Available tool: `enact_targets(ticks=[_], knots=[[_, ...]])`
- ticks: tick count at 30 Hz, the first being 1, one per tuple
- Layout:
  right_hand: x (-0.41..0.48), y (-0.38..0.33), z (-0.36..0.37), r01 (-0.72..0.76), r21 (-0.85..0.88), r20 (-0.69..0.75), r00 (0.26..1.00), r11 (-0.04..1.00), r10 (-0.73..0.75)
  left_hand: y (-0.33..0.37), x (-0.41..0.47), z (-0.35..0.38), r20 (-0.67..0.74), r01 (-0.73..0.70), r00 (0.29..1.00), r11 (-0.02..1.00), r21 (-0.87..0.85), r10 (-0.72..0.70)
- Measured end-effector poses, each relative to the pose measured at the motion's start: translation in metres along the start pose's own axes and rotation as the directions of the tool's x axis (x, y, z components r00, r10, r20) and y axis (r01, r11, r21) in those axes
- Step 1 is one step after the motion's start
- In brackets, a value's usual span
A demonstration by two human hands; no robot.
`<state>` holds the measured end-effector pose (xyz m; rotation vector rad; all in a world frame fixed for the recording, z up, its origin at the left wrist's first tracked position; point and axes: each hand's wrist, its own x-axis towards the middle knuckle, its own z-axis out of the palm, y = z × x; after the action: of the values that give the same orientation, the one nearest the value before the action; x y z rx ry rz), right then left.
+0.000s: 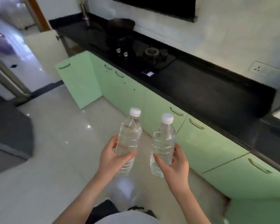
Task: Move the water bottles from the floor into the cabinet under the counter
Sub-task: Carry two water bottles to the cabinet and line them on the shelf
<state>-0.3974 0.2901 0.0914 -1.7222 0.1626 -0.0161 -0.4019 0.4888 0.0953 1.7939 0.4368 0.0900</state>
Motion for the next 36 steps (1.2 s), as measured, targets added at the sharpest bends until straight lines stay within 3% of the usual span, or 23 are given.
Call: enact_targets(ticks=[8,16,22,28,36], knots=[[0.001,-0.014,0.213,-0.022,-0.015,0.309,0.951,1.000,0.026,-0.071,0.029,-0.189,-0.307,0.155,0.941,0.988,0.018,-0.142],[0.022,-0.059,0.405,0.061,-0.044,0.544,0.839,0.997,-0.027,-0.092,0.089,-0.351,-0.537,0.176,0.821,0.981,-0.086,-0.195],[0.073,-0.062,0.497,0.065,-0.073,0.595,0.804,0.995,-0.009,-0.116,0.154,-0.405,-0.594,0.250,0.760,0.963,-0.106,-0.262],[0.180,-0.071,0.617,0.063,-0.068,0.666,0.746,0.996,-0.001,-0.127,0.279,-0.436,-0.647,0.323,0.678,0.932,-0.167,-0.350],[0.329,-0.132,0.769,0.139,-0.039,0.738,0.671,0.990,-0.065,-0.078,0.454,-0.520,-0.708,0.289,0.648,0.951,-0.113,-0.281]])
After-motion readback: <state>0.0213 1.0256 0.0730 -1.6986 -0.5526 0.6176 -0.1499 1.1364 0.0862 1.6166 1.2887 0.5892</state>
